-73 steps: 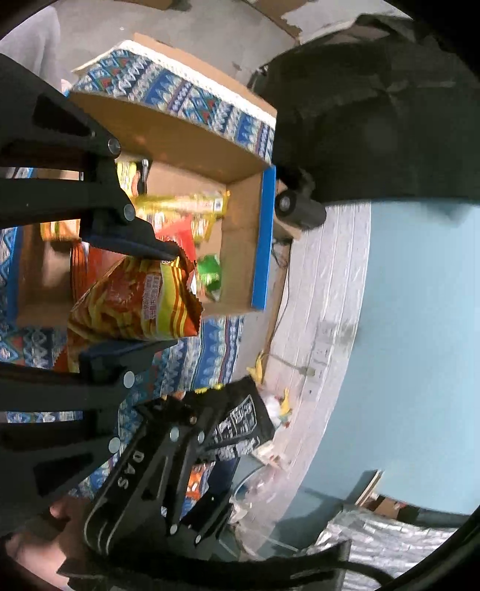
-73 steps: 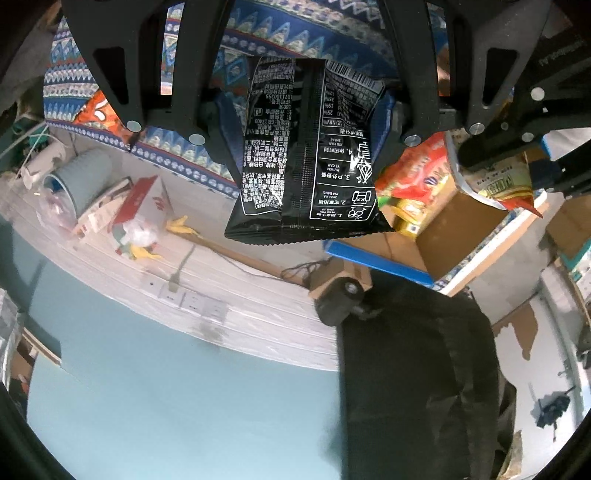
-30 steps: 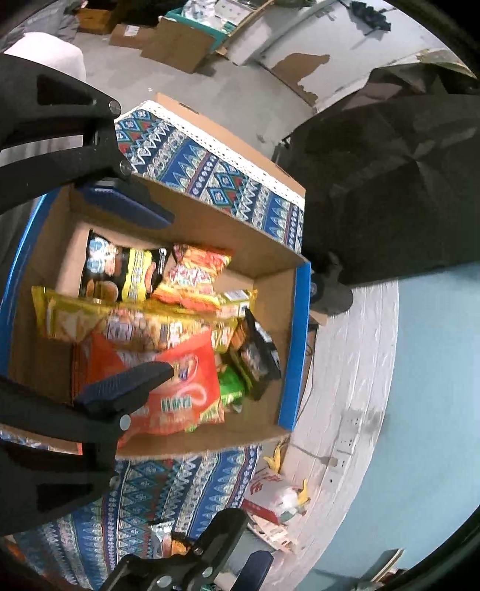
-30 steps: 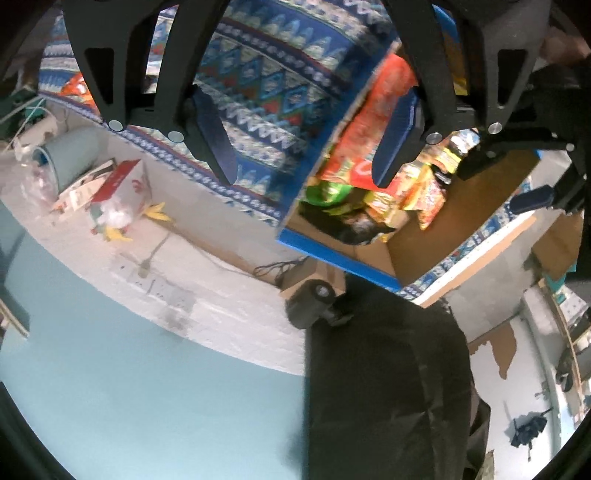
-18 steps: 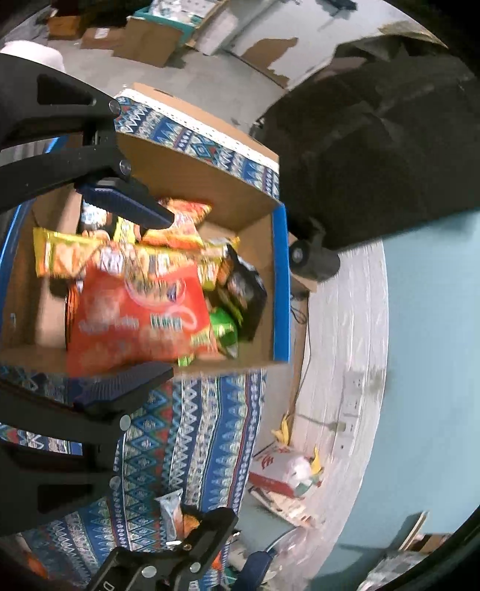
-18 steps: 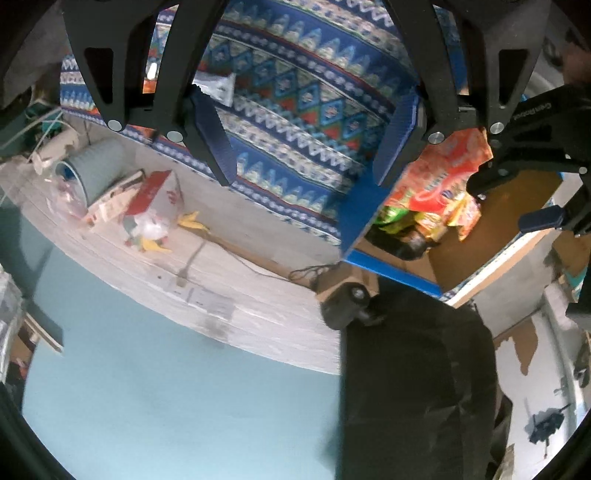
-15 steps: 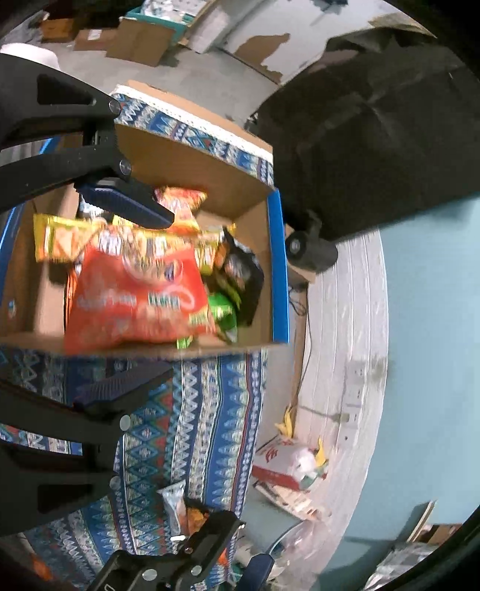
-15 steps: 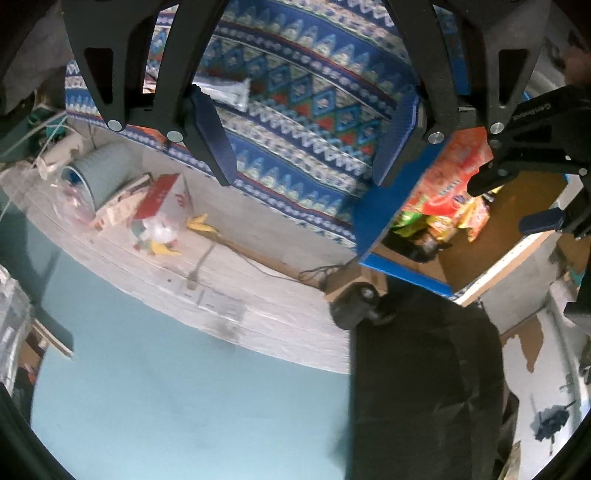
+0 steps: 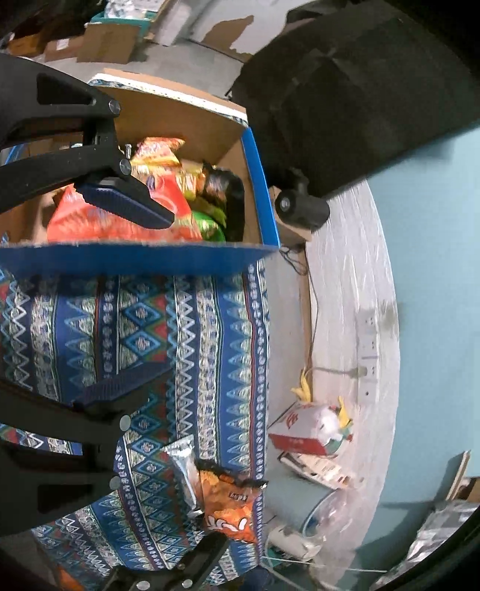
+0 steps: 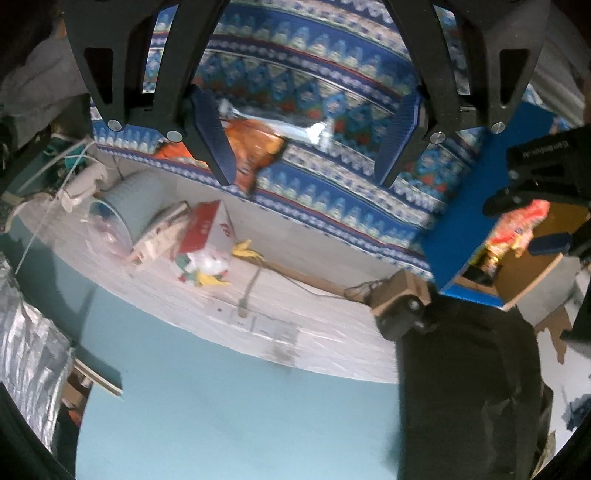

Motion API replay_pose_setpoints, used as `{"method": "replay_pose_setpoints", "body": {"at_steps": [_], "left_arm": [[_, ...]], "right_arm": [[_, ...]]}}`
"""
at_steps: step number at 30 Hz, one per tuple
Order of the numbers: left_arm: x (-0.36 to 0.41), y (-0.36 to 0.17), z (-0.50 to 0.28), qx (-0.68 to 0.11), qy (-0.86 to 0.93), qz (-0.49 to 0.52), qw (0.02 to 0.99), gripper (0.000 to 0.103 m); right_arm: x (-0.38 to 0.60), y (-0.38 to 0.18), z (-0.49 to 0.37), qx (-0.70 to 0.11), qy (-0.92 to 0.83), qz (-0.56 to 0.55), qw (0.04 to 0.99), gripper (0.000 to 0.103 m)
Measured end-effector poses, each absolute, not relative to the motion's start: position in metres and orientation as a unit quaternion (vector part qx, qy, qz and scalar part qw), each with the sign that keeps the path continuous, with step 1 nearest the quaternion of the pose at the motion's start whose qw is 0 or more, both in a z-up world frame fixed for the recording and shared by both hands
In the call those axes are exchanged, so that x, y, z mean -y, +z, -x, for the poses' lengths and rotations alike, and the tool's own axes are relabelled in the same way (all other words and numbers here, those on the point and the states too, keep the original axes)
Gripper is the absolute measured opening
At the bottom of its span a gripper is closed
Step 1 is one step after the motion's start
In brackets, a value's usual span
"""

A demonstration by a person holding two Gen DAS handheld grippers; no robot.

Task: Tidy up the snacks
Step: 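Release the fries bag from left tool while right tool drops black bag, then reach to the tablecloth and grasp the orange chips bag with the right tool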

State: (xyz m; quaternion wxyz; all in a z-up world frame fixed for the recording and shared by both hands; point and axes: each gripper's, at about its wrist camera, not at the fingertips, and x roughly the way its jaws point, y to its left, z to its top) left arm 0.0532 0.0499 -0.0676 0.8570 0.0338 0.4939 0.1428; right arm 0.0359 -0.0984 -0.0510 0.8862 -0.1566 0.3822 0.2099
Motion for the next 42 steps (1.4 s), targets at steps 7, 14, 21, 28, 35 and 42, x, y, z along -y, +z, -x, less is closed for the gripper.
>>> {"method": "replay_pose_setpoints", "body": {"at_steps": [7, 14, 21, 28, 35, 42], "left_arm": [[-0.019, -0.078, -0.081, -0.512, 0.116, -0.048, 0.85, 0.079], [0.009, -0.097, -0.113, -0.525, 0.088, -0.061, 0.844, 0.08], [0.023, -0.118, -0.147, -0.537, 0.061, -0.062, 0.839, 0.08], [0.023, -0.15, -0.16, -0.551, 0.043, -0.057, 0.832, 0.08], [0.026, -0.17, -0.169, -0.563, 0.027, -0.044, 0.825, 0.08], [0.037, -0.178, -0.168, -0.569, 0.007, -0.049, 0.821, 0.08]], "right_arm": [[0.149, -0.064, -0.065, -0.412, 0.198, 0.174, 0.872, 0.076], [0.178, -0.082, -0.107, -0.446, 0.209, 0.169, 0.854, 0.076], [0.176, -0.108, -0.141, -0.462, 0.254, 0.202, 0.825, 0.076], [0.183, -0.141, -0.163, -0.496, 0.293, 0.167, 0.8, 0.076], [0.191, -0.16, -0.161, -0.511, 0.312, 0.161, 0.785, 0.078], [0.196, -0.17, -0.16, -0.542, 0.325, 0.151, 0.76, 0.078]]}}
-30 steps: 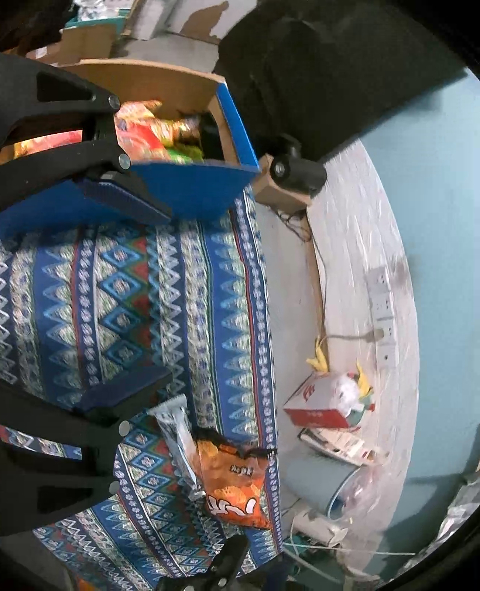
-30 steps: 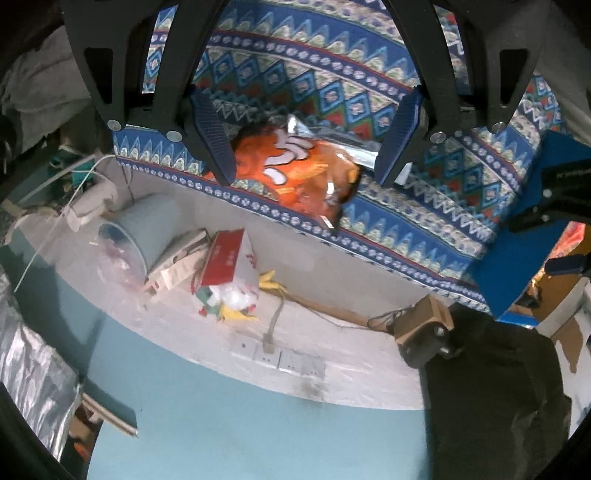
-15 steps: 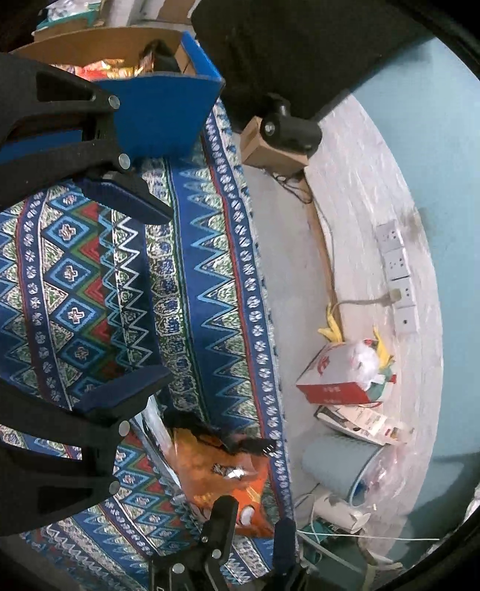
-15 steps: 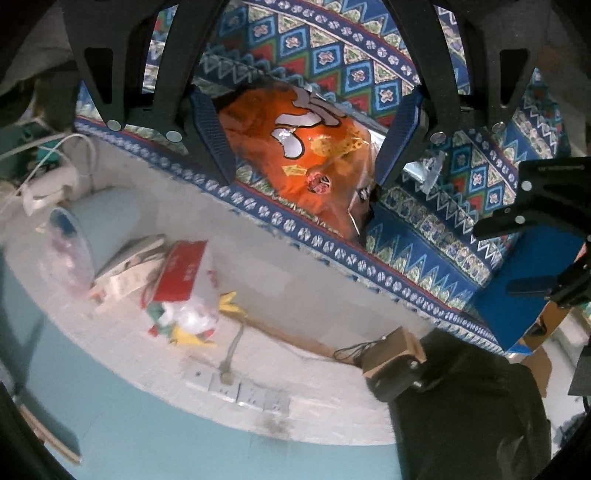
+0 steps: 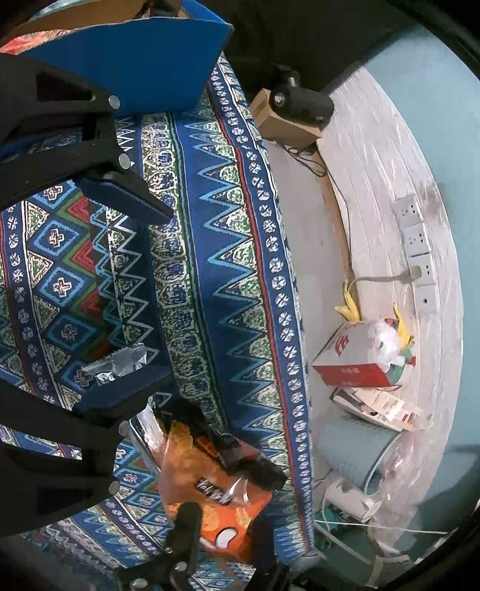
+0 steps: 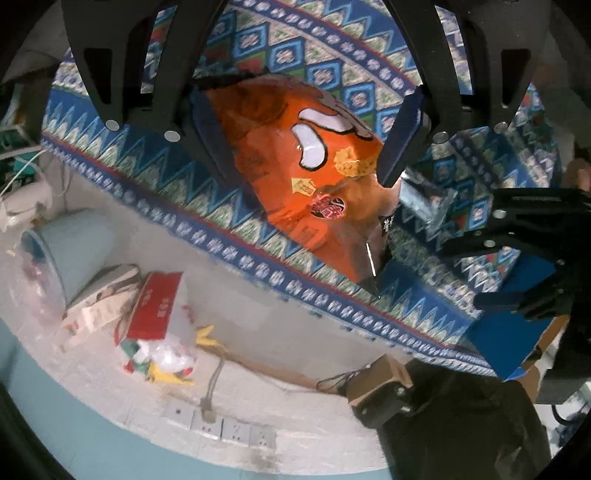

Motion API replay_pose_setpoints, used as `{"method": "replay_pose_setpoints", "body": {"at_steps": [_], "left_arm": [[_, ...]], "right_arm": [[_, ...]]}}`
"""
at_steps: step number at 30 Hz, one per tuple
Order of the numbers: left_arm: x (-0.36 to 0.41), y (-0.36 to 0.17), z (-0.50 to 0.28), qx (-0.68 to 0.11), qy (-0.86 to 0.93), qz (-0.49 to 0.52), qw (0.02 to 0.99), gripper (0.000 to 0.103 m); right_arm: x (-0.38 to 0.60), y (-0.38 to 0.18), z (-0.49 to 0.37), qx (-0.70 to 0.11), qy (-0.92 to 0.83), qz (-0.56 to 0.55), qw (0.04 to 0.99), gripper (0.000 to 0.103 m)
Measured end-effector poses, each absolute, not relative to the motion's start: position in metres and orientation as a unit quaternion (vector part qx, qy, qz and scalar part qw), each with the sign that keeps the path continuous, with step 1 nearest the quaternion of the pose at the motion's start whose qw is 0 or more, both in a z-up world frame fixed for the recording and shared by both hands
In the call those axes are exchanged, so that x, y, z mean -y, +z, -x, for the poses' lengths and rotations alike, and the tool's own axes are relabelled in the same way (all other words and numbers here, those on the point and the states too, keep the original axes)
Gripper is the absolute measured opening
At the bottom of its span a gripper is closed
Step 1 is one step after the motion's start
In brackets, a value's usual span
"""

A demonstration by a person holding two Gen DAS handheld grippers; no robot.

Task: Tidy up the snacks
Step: 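Reach to the tablecloth and grasp the orange chips bag with the right tool, then grasp the silver foil bar with left tool while right tool lifts orange bag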

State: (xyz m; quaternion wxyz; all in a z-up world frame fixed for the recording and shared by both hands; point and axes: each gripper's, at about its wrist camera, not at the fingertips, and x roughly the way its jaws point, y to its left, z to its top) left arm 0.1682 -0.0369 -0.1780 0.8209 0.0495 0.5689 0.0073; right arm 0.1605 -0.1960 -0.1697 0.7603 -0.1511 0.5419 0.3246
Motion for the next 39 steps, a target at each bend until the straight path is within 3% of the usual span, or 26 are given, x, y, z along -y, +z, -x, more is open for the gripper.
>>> {"method": "replay_pose_setpoints", "body": {"at_steps": [24, 28, 39], "left_arm": [[0.056, -0.188, -0.148, -0.579, -0.026, -0.076, 0.811, 0.08], [0.065, -0.184, -0.148, -0.572, -0.045, -0.084, 0.815, 0.08], [0.107, -0.188, -0.146, -0.565, -0.091, -0.136, 0.808, 0.08]], "right_arm": [[0.187, -0.193, -0.129, -0.556, 0.312, 0.177, 0.75, 0.081], [0.199, -0.189, -0.132, -0.568, 0.291, 0.148, 0.755, 0.059], [0.295, -0.189, -0.14, -0.612, 0.136, 0.023, 0.779, 0.057]]}}
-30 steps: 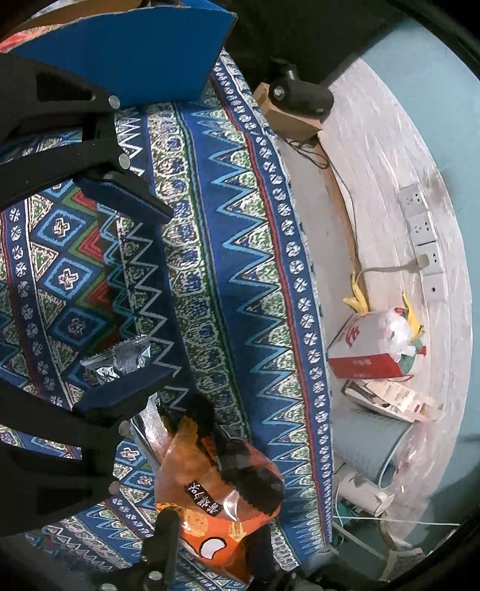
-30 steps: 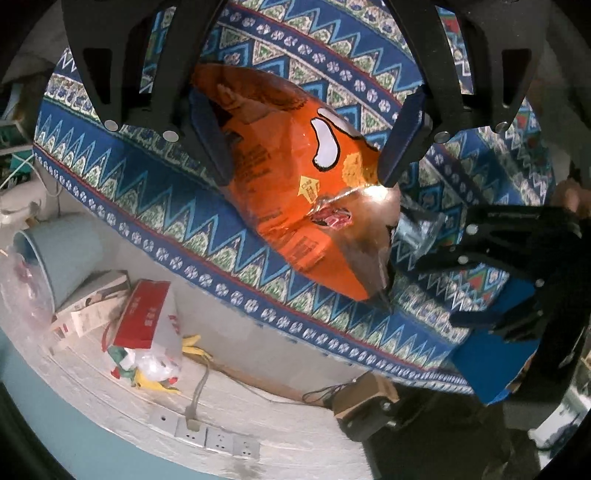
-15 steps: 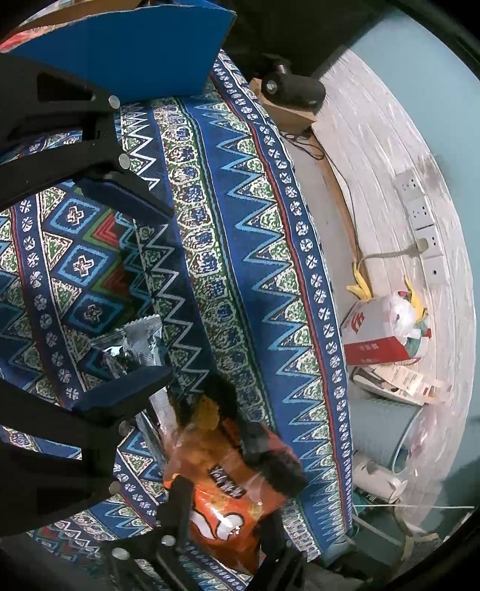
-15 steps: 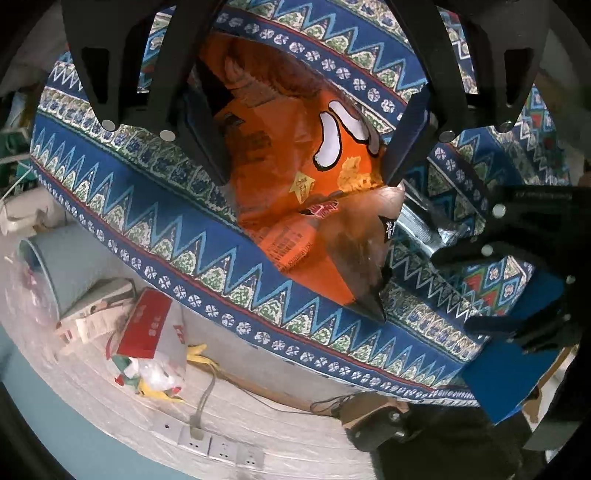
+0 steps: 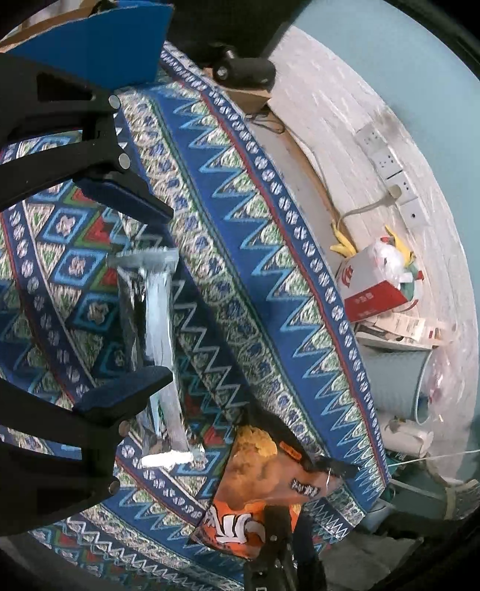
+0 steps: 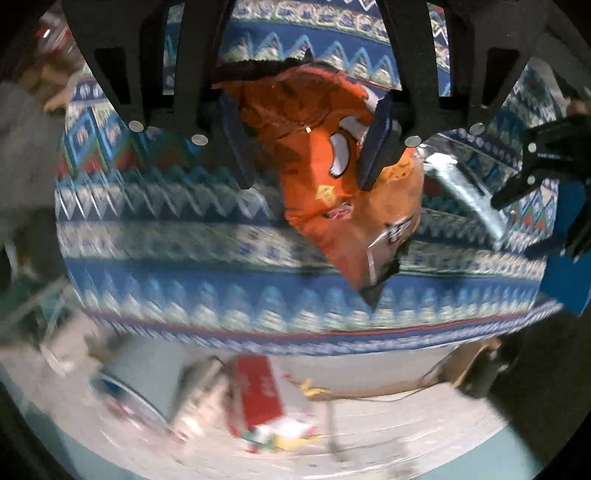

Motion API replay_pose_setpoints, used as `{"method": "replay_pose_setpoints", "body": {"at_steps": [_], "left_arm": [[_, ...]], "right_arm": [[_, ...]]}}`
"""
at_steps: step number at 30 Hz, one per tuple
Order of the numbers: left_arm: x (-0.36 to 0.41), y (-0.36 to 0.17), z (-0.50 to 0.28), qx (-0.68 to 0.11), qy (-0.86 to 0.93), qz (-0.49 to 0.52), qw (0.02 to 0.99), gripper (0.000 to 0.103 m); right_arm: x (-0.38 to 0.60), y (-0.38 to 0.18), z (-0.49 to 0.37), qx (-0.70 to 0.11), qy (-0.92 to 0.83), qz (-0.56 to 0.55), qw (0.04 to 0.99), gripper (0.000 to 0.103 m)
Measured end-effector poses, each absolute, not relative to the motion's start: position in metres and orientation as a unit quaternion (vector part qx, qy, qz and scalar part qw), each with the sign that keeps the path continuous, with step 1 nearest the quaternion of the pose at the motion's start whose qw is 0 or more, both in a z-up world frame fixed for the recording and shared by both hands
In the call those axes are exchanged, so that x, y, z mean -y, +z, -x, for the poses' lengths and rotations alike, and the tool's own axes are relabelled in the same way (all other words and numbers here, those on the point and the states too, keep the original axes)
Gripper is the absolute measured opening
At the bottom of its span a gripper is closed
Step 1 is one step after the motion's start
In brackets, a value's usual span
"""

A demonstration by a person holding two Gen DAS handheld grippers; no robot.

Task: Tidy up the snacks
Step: 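Grasp the silver foil bar with left tool while right tool lifts orange bag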

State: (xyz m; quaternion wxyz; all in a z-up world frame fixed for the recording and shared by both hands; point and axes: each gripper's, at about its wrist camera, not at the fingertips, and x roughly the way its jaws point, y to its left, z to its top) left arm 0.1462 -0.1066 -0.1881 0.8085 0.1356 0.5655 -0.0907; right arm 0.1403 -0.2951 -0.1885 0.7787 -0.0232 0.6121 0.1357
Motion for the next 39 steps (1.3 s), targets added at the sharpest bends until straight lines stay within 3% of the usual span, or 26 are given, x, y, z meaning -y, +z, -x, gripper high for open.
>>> {"method": "replay_pose_setpoints", "body": {"at_steps": [7, 12, 15, 19, 39], "left_arm": [[0.1, -0.19, -0.155, -0.597, -0.061, -0.03, 0.799, 0.08], [0.128, -0.182, -0.156, -0.559, -0.097, -0.149, 0.81, 0.081], [0.136, -0.186, -0.156, -0.548, -0.111, -0.185, 0.808, 0.088], [0.136, -0.201, -0.16, -0.563, -0.123, -0.197, 0.793, 0.088], [0.057, -0.222, -0.119, -0.68, -0.035, -0.007, 0.732, 0.088]], "right_arm": [[0.312, -0.169, -0.131, -0.589, 0.136, 0.015, 0.796, 0.075], [0.303, -0.156, -0.12, -0.571, 0.178, 0.039, 0.8, 0.08], [0.288, -0.155, -0.11, -0.559, 0.21, 0.082, 0.798, 0.08], [0.268, -0.162, -0.095, -0.552, 0.234, 0.136, 0.789, 0.081], [0.259, -0.219, -0.112, -0.595, 0.184, 0.18, 0.761, 0.081]]}}
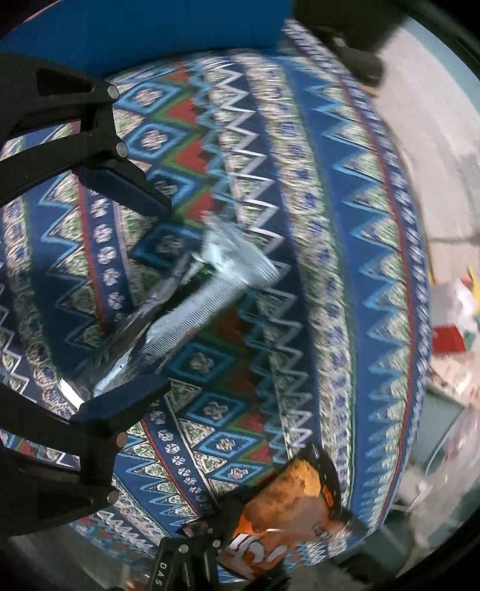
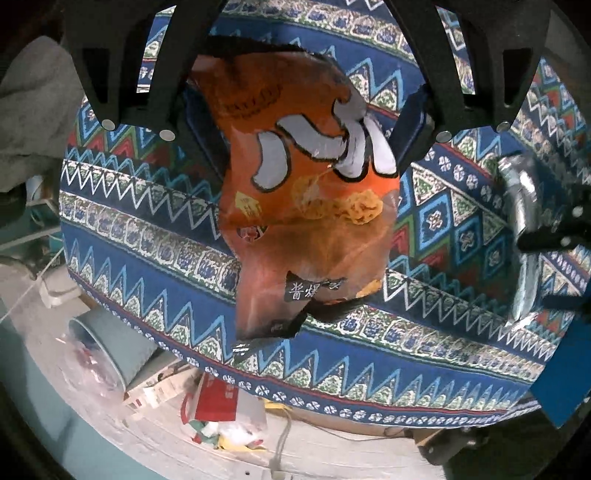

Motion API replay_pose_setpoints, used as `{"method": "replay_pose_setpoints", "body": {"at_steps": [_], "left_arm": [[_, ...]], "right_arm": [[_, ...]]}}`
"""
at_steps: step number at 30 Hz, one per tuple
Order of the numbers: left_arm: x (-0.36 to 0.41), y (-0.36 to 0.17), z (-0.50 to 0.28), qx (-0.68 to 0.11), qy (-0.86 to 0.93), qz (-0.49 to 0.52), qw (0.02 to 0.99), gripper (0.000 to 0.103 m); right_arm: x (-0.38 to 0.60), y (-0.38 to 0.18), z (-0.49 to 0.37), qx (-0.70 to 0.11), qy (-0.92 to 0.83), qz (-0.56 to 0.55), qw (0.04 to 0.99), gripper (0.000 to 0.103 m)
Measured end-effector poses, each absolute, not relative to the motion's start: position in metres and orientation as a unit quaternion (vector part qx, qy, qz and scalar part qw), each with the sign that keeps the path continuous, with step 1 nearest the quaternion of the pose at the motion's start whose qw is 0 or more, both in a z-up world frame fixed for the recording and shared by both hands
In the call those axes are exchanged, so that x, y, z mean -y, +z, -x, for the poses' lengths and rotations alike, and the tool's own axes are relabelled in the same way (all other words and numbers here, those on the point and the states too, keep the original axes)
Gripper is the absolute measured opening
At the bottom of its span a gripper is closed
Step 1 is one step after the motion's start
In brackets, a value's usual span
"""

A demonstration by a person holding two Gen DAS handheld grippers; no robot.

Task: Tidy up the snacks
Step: 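Grasp the silver foil bar with left tool while right tool lifts orange bag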

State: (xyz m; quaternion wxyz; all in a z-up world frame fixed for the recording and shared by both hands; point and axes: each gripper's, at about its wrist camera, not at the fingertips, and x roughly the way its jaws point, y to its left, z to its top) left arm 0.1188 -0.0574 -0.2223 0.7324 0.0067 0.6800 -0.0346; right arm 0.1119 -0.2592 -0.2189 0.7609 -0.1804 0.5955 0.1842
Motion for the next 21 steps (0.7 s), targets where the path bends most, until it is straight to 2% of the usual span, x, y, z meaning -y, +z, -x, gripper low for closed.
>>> {"method": "replay_pose_setpoints", "body": {"at_steps": [2, 5, 6, 8, 10, 11, 12, 21], "left_arm": [[0.048, -0.226, -0.11, -0.686, -0.014, 0.011, 0.728, 0.088], [0.044, -0.227, -0.101, -0.683, -0.011, 0.01, 0.73, 0.088], [0.046, -0.227, -0.097, -0.68, -0.014, 0.001, 0.733, 0.085], [0.054, -0.226, -0.087, -0.672, -0.021, -0.008, 0.74, 0.065], [0.062, -0.226, -0.083, -0.667, -0.024, -0.021, 0.744, 0.036], [0.065, -0.225, -0.08, -0.666, -0.029, -0.023, 0.745, 0.03], [0.066, -0.225, -0.077, -0.666, -0.035, -0.021, 0.745, 0.027], [0.057, -0.202, -0.054, -0.628, -0.043, -0.04, 0.776, 0.027]], "right_arm": [[0.26, -0.22, -0.113, -0.595, 0.181, 0.173, 0.764, 0.081], [0.259, -0.217, -0.107, -0.591, 0.182, 0.163, 0.769, 0.068], [0.259, -0.216, -0.106, -0.589, 0.179, 0.159, 0.772, 0.062], [0.262, -0.214, -0.106, -0.589, 0.175, 0.14, 0.776, 0.058], [0.265, -0.213, -0.105, -0.589, 0.173, 0.124, 0.779, 0.055], [0.265, -0.213, -0.105, -0.588, 0.171, 0.121, 0.781, 0.054], [0.267, -0.211, -0.105, -0.586, 0.17, 0.116, 0.784, 0.053], [0.264, -0.193, -0.095, -0.574, 0.178, 0.09, 0.794, 0.051]]}}
